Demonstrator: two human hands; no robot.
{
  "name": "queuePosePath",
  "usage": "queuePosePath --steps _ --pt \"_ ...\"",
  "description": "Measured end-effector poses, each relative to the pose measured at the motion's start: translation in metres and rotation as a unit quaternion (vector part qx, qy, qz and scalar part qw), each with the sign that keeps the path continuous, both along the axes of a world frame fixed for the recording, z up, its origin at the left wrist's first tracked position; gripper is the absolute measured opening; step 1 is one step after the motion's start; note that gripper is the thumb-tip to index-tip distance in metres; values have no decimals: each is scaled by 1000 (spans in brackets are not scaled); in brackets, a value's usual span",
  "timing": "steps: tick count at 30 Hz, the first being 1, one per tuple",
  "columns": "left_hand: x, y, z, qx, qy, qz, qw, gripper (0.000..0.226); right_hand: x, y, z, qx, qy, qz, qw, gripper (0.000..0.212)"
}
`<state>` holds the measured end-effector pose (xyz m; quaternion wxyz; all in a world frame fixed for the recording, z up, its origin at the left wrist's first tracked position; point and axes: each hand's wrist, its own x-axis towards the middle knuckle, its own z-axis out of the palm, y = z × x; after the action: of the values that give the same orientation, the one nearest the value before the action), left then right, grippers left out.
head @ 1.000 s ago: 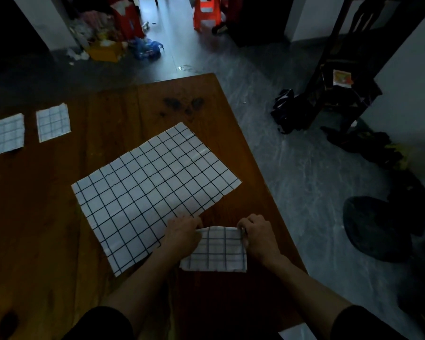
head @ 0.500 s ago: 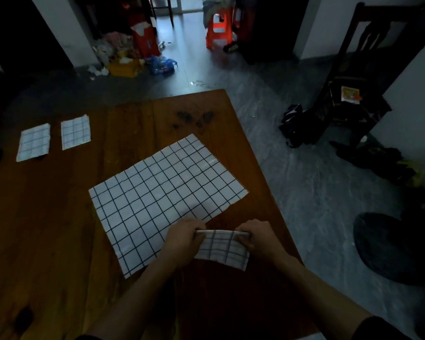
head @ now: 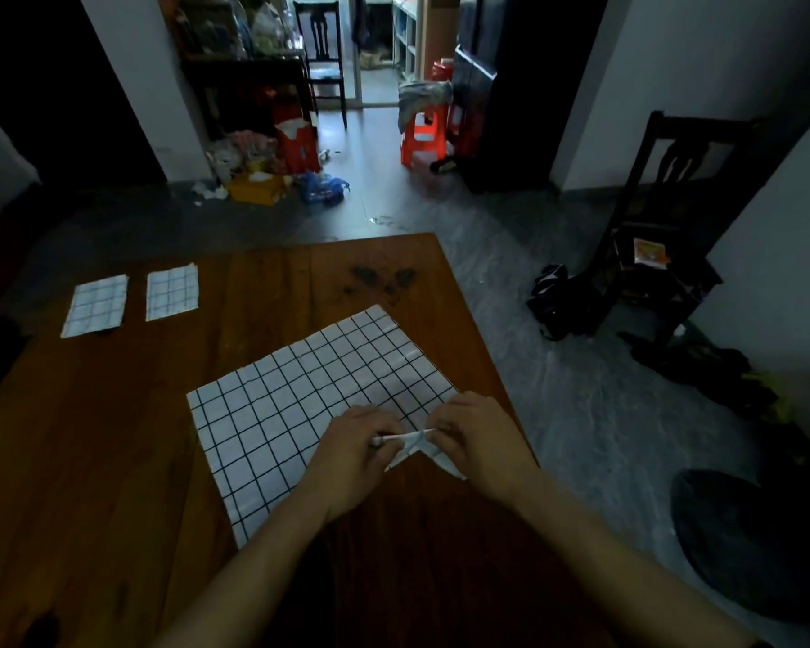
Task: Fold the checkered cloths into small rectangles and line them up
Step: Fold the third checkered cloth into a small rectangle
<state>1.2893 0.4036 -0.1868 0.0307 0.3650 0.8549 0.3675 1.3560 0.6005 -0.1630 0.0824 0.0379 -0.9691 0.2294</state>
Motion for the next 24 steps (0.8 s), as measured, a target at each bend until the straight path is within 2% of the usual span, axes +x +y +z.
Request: queuePosePath --steps 6,10,17,21,24 --pt "-12 -5 16 -63 83 -31 994 9 9 -13 17 26 -4 11 1000 13" --pt "-11 3 15 -79 132 -112 982 16 19 -20 16 15 -23 13 1000 12" --pt "1 -2 -2 -32 73 -112 990 21 57 -14 13 -16 -62 -33 997 29" --pt "13 -10 -1 -28 47 -91 994 21 76 -6 12 1 -74 -40 996 11" --pt "23 -18 9 -22 50 -68 996 20 85 1 16 -3 -62 -40 997 16"
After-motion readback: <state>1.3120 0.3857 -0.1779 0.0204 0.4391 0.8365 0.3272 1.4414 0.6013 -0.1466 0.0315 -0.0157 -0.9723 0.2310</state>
